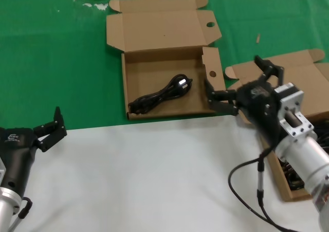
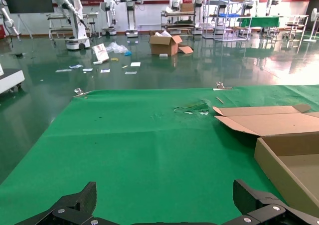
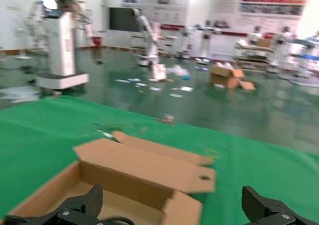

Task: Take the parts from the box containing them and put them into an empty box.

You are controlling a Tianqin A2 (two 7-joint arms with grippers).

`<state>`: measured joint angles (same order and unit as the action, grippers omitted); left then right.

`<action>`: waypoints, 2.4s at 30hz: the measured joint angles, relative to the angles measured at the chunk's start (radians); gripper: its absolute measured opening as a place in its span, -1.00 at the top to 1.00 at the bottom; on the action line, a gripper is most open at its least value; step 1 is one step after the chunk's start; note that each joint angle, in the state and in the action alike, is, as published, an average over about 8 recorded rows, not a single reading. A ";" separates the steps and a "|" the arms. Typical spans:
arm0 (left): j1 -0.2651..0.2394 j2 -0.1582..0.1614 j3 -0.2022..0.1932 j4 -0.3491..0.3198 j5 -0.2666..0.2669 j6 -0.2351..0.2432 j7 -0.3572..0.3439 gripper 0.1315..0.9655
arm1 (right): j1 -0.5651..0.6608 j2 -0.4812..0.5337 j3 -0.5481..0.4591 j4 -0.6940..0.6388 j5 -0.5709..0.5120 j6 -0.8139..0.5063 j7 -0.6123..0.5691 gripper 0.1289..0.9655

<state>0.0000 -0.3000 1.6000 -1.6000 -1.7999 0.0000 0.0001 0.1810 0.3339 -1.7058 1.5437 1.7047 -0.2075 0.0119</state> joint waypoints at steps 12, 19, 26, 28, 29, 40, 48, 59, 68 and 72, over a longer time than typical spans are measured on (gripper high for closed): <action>0.000 0.000 0.000 0.000 0.000 0.000 0.000 -1.00 | -0.135 -0.025 0.079 0.042 0.071 0.154 -0.009 -1.00; 0.000 0.000 0.000 0.000 0.000 0.000 0.000 -1.00 | -0.150 -0.028 0.088 0.047 0.079 0.172 -0.010 -1.00; 0.000 0.000 0.000 0.000 0.000 0.000 0.000 -1.00 | -0.150 -0.028 0.088 0.047 0.079 0.172 -0.010 -1.00; 0.000 0.000 0.000 0.000 0.000 0.000 0.000 -1.00 | -0.150 -0.028 0.088 0.047 0.079 0.172 -0.010 -1.00; 0.000 0.000 0.000 0.000 0.000 0.000 0.000 -1.00 | -0.150 -0.028 0.088 0.047 0.079 0.172 -0.010 -1.00; 0.000 0.000 0.000 0.000 0.000 0.000 0.000 -1.00 | -0.150 -0.028 0.088 0.047 0.079 0.172 -0.010 -1.00; 0.000 0.000 0.000 0.000 0.000 0.000 0.000 -1.00 | -0.150 -0.028 0.088 0.047 0.079 0.172 -0.010 -1.00; 0.000 0.000 0.000 0.000 0.000 0.000 0.000 -1.00 | -0.150 -0.028 0.088 0.047 0.079 0.172 -0.010 -1.00; 0.000 0.000 0.000 0.000 0.000 0.000 0.000 -1.00 | -0.150 -0.028 0.088 0.047 0.079 0.172 -0.010 -1.00; 0.000 0.000 0.000 0.000 0.000 0.000 0.000 -1.00 | -0.150 -0.028 0.088 0.047 0.079 0.172 -0.010 -1.00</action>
<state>0.0000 -0.3000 1.6000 -1.6000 -1.8000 0.0000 0.0000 0.0306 0.3057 -1.6179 1.5905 1.7839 -0.0351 0.0020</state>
